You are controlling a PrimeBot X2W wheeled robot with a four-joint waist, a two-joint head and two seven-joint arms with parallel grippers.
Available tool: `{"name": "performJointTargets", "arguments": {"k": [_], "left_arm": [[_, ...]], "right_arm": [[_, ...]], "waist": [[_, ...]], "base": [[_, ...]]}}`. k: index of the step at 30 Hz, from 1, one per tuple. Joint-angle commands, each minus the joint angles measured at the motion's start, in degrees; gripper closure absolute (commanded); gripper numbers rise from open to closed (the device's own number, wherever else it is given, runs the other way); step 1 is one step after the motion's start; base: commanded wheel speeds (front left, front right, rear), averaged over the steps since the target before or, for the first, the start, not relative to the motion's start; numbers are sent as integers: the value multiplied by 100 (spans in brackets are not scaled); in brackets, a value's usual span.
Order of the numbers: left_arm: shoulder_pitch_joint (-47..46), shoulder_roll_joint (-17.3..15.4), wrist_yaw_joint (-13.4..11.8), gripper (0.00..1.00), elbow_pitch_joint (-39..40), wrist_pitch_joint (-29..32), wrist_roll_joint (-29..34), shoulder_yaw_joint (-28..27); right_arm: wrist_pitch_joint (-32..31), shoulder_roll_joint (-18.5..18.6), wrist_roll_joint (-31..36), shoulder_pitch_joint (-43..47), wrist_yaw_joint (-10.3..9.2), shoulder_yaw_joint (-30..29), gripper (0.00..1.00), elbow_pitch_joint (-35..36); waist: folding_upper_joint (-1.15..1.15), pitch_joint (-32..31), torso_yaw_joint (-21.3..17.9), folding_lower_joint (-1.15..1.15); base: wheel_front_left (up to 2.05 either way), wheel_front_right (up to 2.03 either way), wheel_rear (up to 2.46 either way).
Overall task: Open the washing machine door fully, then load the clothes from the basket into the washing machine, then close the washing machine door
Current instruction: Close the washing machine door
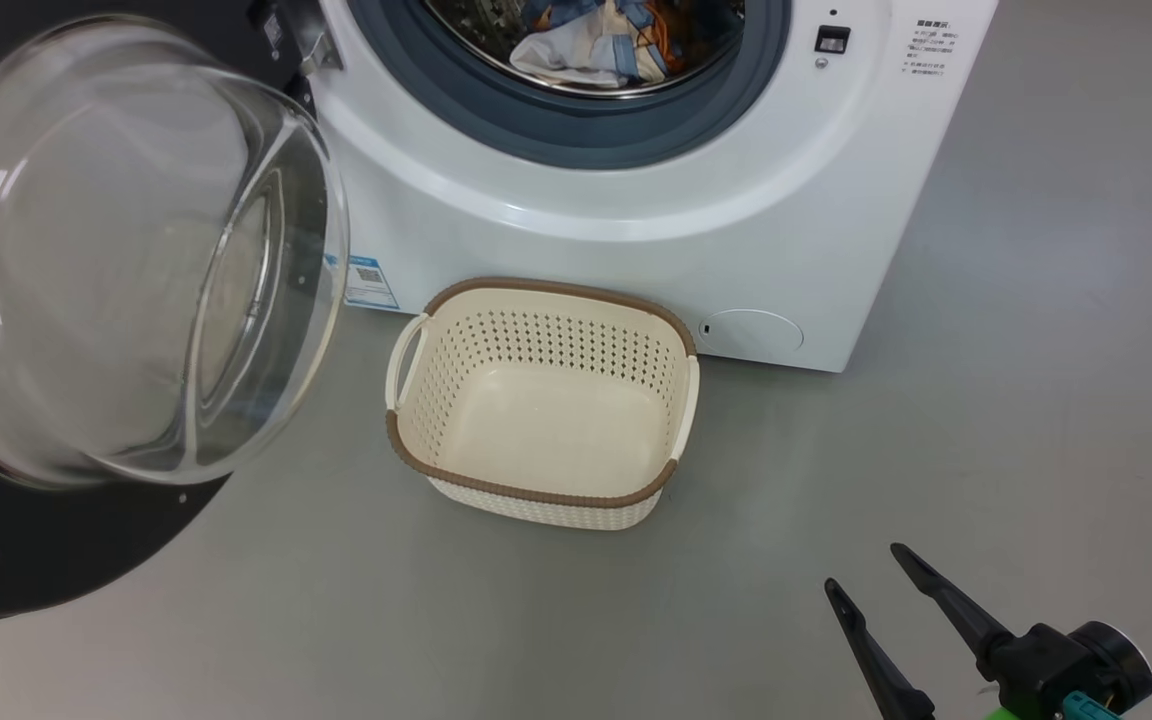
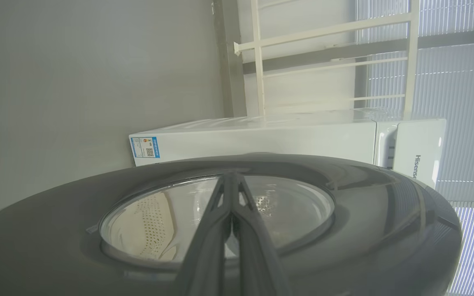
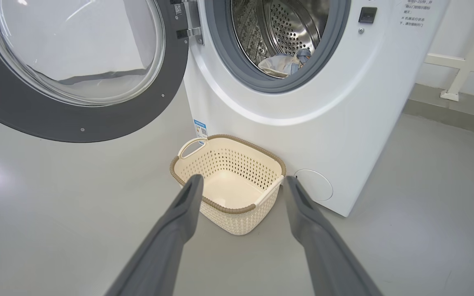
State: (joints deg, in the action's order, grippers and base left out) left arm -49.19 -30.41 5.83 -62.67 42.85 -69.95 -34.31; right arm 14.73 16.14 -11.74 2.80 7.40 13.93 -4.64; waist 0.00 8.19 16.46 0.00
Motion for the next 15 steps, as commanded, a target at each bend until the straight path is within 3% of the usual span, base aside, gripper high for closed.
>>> {"name": "performJointTargets", "arguments": {"k": [1,8,15], "left_arm": [[69,-189,8,100,242,213,-98,-7],[132,113,-172,100,904,803,-255,65],[377,423,-576,100,1822,1282,-242,271]], "right_arm": [[27,12,-95,-110,9,76,0,116],[27,-163,-90,-161,9,54,0,88],[27,-276,-92,-207,9,45,0,66]], "waist": [[0,-23,22,0],[0,-83,54,0],[0,-109,7,0]], "base": [[0,0,0],[0,0,0],[0,0,0]]}}
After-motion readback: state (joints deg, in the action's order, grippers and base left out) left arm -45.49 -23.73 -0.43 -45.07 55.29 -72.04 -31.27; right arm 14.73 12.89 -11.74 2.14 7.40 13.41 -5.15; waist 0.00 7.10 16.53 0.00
